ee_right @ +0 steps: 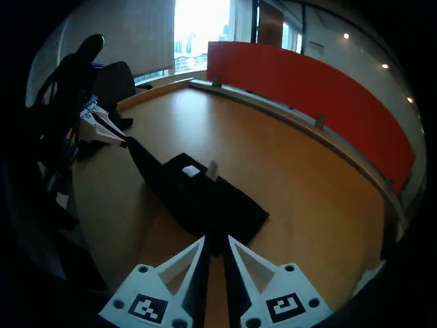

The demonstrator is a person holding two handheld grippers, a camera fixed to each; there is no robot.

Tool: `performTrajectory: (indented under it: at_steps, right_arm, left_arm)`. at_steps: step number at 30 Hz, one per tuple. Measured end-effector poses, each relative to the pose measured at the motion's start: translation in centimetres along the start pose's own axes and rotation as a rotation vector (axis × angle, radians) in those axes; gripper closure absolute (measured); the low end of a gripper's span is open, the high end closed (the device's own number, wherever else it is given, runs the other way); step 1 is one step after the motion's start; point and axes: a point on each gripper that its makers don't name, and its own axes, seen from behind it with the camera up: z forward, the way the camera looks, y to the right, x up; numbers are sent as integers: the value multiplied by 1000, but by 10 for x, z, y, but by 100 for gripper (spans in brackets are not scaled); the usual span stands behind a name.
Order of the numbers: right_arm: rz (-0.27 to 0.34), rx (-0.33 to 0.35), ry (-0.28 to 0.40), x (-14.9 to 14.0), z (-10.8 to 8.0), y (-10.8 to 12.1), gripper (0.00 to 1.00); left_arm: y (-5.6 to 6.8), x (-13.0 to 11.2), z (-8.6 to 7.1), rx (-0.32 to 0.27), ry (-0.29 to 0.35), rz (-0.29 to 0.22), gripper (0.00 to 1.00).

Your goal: Fold towel

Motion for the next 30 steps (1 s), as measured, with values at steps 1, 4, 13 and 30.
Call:
performTrajectory:
  at_steps: [1, 4, 13, 30]
  right_arm:
    - [0, -2, -5, -1, 3, 3, 85]
    - [-3, -9, -19, -2, 11, 10, 85]
    - [2, -25, -44, -3, 34, 26, 85]
    - [12, -17, -112, -22, 66, 46, 85]
  left_arm:
    - [-1, 1, 4, -1, -2, 4, 89]
    - [-4, 5, 14, 0, -3, 15, 89]
    - [-13, 10, 40, 16, -12, 17, 89]
    - [-19, -2, 80, 21, -56, -5, 89]
